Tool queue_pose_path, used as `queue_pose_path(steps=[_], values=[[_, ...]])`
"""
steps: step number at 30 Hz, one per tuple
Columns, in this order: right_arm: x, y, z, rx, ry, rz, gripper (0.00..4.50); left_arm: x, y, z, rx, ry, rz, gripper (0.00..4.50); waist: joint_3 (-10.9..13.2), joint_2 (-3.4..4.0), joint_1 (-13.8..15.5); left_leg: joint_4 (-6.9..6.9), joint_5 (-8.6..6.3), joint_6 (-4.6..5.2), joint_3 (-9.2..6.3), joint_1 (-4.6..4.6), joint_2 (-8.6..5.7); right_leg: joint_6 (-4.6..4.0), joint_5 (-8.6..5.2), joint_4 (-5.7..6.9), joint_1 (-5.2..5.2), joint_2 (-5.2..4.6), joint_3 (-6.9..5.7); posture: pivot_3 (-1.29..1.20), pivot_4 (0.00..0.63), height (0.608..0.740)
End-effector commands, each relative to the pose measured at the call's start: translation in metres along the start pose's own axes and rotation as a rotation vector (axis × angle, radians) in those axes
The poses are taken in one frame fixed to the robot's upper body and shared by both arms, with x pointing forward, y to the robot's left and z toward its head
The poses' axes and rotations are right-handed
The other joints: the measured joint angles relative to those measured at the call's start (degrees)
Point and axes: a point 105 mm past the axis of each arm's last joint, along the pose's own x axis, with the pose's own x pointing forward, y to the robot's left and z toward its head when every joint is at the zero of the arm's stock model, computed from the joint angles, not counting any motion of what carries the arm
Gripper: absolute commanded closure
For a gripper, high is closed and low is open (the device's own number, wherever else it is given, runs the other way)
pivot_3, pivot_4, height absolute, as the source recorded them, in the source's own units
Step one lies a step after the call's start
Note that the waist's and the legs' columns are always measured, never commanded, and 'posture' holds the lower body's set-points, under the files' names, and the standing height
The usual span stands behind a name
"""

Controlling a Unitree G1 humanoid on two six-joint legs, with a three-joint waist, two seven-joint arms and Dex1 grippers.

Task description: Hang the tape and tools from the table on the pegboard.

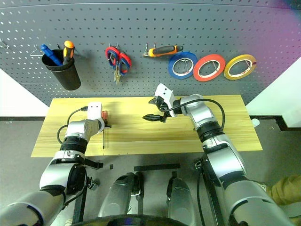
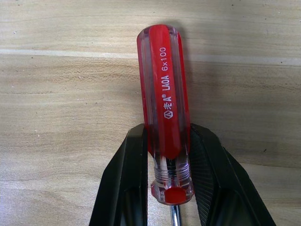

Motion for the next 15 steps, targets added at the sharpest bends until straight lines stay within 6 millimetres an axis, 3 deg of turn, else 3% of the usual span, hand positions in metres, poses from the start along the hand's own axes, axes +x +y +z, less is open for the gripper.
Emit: queue_pose_path(steps=[1, 5, 7, 9, 12, 15], values=[[-0.005, -0.005, 0.013, -0.036, -0.038, -0.02, 0.0, 0.001, 0.006, -0.011, -0.028, 0.034, 0.003, 3.64, 0.0, 0.0, -0.01, 0.0, 0.0, 0.0, 0.0, 0.0, 0.0, 0.0, 0.0, 0.0, 0.0, 0.0, 0.0, 0.17, 0.24, 0.74], [-0.015, -0.007, 0.025, -0.046, -0.095, -0.02, 0.0, -0.008, 0.009, 0.008, -0.002, -0.065, -0.04, 3.64, 0.0, 0.0, -0.03, -0.01, 0.0, 0.0, 0.01, 0.0, -0.01, 0.0, 0.0, -0.01, -0.01, -0.01, 0.0, 0.18, 0.219, 0.74], [-0.024, -0.005, 0.04, -0.052, -0.163, -0.005, 0.0, -0.021, 0.008, 0.032, 0.011, -0.23, -0.109, 3.64, 0.0, 0.01, -0.07, -0.03, 0.01, -0.02, 0.02, -0.04, -0.01, 0.0, 0.01, -0.01, -0.05, -0.01, 0.0, 0.19, 0.204, 0.74], [-0.034, -0.001, 0.054, -0.065, -0.223, 0.016, 0.0, -0.047, 0.004, 0.056, 0.083, -0.454, -0.219, 3.64, 0.0, 0.0, -0.14, -0.1, 0.02, -0.04, 0.03, -0.11, -0.01, -0.01, 0.01, -0.04, -0.12, -0.03, 0.0, 0.2, 0.186, 0.74], [-0.049, 0.004, 0.072, -0.078, -0.298, 0.019, 0.0, -0.074, 0.013, 0.06, 0.187, -0.579, -0.253, 3.64, -0.07, -0.03, 0.13, -0.47, 0.11, -0.2, 0.05, -0.12, -0.11, -0.06, 0.04, -0.19, -0.22, -0.14, 0.0, 0.21, 0.162, 0.74], [-0.065, 0.008, 0.092, -0.069, -0.394, 0.017, 0.0, -0.102, 0.024, 0.066, 0.163, -0.675, -0.306, 3.64, -0.15, 0.05, 0.23, -0.65, 0.14, -0.25, 0.1, -0.1, -0.12, -0.08, 0.04, -0.24, -0.28, -0.15, 0.0, 0.23, 0.139, 0.74]])
